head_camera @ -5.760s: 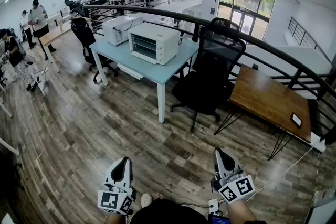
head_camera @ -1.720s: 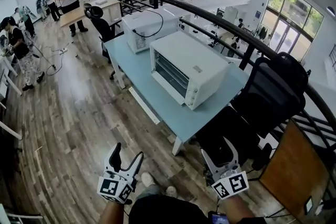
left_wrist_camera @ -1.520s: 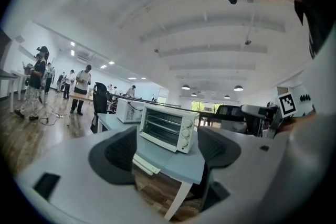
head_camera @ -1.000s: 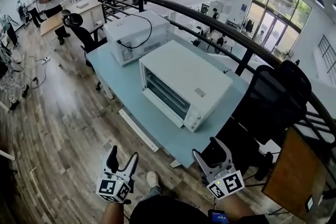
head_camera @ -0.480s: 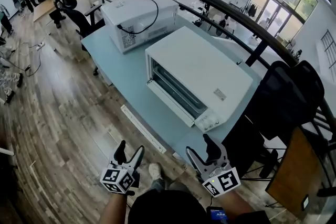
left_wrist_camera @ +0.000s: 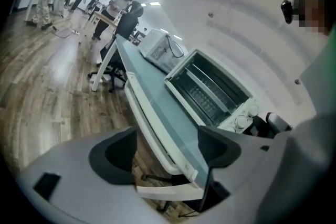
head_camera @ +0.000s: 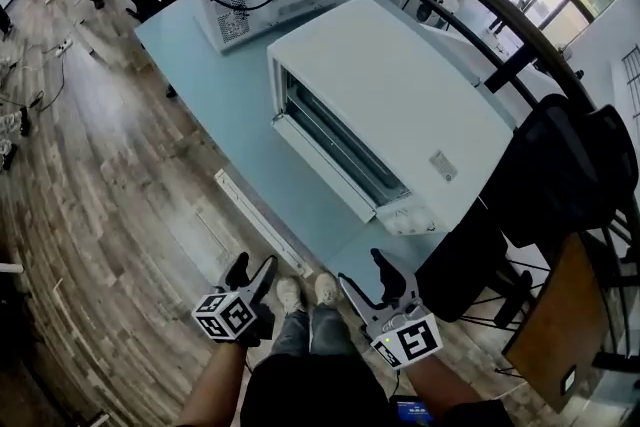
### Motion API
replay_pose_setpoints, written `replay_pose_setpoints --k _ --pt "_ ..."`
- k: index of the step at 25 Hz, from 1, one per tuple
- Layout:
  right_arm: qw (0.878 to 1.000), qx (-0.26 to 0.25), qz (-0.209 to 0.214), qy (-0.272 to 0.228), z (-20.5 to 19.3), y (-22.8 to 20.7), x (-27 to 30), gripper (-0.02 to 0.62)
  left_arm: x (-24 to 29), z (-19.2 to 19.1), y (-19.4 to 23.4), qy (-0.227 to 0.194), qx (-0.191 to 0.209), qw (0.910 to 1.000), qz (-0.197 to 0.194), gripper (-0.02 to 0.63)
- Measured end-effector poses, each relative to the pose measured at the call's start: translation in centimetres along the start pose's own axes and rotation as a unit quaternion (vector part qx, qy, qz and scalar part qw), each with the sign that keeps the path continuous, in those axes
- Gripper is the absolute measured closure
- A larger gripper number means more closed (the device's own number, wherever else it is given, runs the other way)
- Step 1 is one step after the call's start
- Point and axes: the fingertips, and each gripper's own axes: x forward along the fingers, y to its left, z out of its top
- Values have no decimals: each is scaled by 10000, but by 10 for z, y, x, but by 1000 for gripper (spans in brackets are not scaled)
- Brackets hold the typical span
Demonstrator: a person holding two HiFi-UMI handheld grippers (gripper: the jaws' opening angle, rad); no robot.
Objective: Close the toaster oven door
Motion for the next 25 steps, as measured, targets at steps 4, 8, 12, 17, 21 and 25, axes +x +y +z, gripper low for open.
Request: replay_pose_setpoints --k 4,8,12,17,21,25 --pt "9997 175 48 146 -15 -6 8 318 18 -23 6 191 -491 9986 -61 247" --pt "9993 231 99 292 -24 -6 6 321 30 -42 15 305 -1010 9944 -85 249" --pt "9988 259 60 406 -28 -13 0 321 44 -52 15 346 -1538 9870 -298 249" --pt "9986 313 -18 431 -25 -19 -7 324 64 -52 6 338 -2133 9740 -689 250" --pt "9988 286 -13 410 -21 -20 -9 331 70 -52 9 330 -2449 9668 -649 305" --pt "9987 263 25 427 -19 -17 -10 336 63 -49 12 351 -2459 9673 -518 351"
